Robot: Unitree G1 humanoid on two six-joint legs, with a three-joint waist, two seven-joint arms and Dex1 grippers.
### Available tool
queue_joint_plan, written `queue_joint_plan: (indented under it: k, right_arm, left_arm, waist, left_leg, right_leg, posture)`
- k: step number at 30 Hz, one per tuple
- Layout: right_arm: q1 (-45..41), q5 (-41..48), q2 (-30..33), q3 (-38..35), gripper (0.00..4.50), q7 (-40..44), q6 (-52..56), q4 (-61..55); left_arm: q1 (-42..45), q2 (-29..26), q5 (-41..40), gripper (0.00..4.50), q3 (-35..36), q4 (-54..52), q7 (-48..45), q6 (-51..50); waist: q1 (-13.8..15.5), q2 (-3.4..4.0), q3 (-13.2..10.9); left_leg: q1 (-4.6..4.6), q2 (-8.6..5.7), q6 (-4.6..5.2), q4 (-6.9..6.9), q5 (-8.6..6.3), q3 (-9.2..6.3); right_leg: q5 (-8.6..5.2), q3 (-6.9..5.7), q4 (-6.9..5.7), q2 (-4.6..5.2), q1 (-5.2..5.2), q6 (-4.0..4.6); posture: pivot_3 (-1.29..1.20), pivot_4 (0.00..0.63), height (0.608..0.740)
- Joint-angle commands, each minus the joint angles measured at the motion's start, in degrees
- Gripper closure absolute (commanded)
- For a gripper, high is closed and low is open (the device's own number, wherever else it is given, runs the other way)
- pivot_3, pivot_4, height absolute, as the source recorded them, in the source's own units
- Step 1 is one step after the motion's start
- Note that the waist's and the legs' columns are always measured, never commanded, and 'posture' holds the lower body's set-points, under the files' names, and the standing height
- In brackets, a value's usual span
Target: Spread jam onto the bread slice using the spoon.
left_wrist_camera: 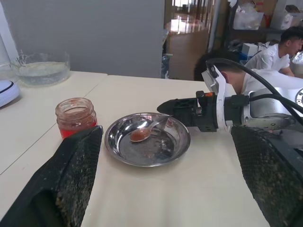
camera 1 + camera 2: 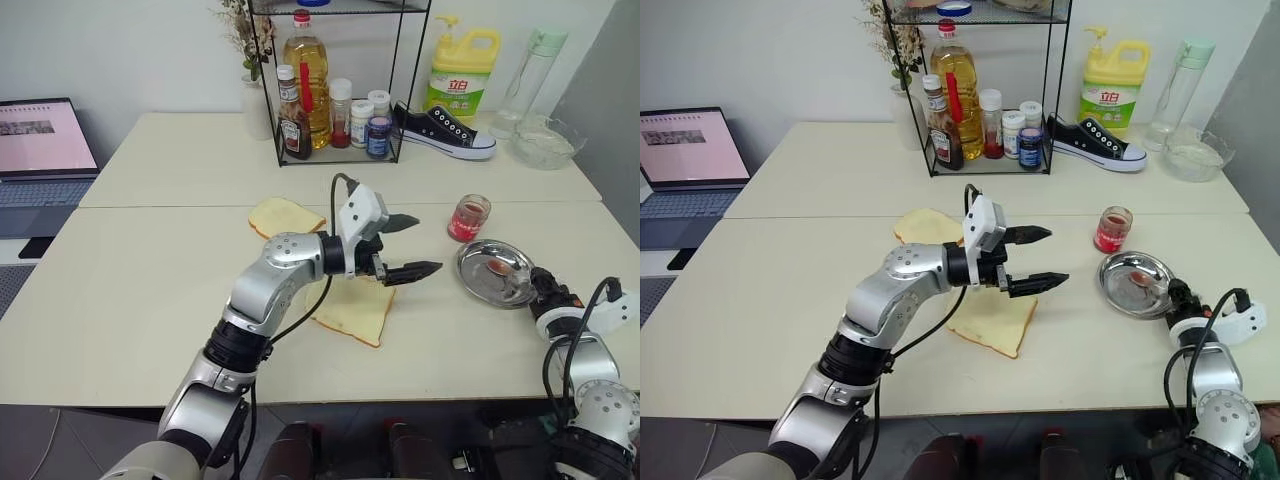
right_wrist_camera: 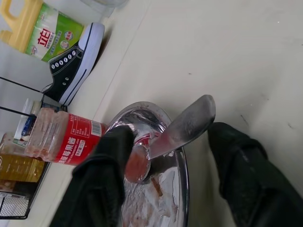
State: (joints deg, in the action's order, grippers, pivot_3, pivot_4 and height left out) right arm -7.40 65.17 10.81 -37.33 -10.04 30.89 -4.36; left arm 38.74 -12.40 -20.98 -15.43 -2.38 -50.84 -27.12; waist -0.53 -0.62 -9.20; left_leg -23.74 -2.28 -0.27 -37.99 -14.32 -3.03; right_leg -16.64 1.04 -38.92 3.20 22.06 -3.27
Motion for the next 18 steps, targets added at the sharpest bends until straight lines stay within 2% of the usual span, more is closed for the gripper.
queue_joint_plan:
  k: [1,4,5,18]
  right_arm:
    - [-0.7,0.0,0.8,-0.7,3.29,0.8,-1.4,-0.9]
    - [-0.8,0.2,0.8,-0.9,4.33,0.8,-1.8,-1.0]
    - [-0.8,0.2,0.8,-0.9,4.42,0.8,-1.9,-1.0]
    - [1.3,0.4,0.7,0.5,4.42,1.6,-0.9,-2.8]
  left_arm:
    - [0.5,-0.2,-0.5,0.0,0.4,-2.8,-0.3,0.1]
    - [0.2,-0.4,-0.7,0.0,0.5,-3.3,-0.1,-0.3]
    - [0.1,-0.4,-0.7,0.0,0.4,-3.5,-0.1,-0.4]
    - [0.6,-0.7,-0.7,0.0,0.4,-3.4,-0.3,-0.7]
  waist:
    - [0.0,0.0,0.0]
    - [0.0,0.0,0.0]
    - [0.0,0.0,0.0]
    - [0.1,0.0,0.0]
  left_leg:
    - [0.0,0.0,0.0,0.0,0.0,0.0]
    - [0.0,0.0,0.0,0.0,0.0,-0.01]
    - [0.01,0.0,0.0,-0.01,0.0,0.0]
    - [0.01,0.0,0.0,-0.01,0.0,-0.01]
  right_leg:
    - [0.0,-0.01,0.0,0.0,0.0,0.0]
    - [0.0,-0.01,0.0,0.0,-0.01,0.0]
    - [0.0,0.0,0.0,0.0,-0.01,0.0]
    - [0.0,-0.01,0.0,0.0,-0.02,0.0]
  posture:
    - [0.0,0.15,0.74]
    - [0.0,0.15,0.74]
    - [0.0,0.15,0.74]
    - [0.0,0.15,0.74]
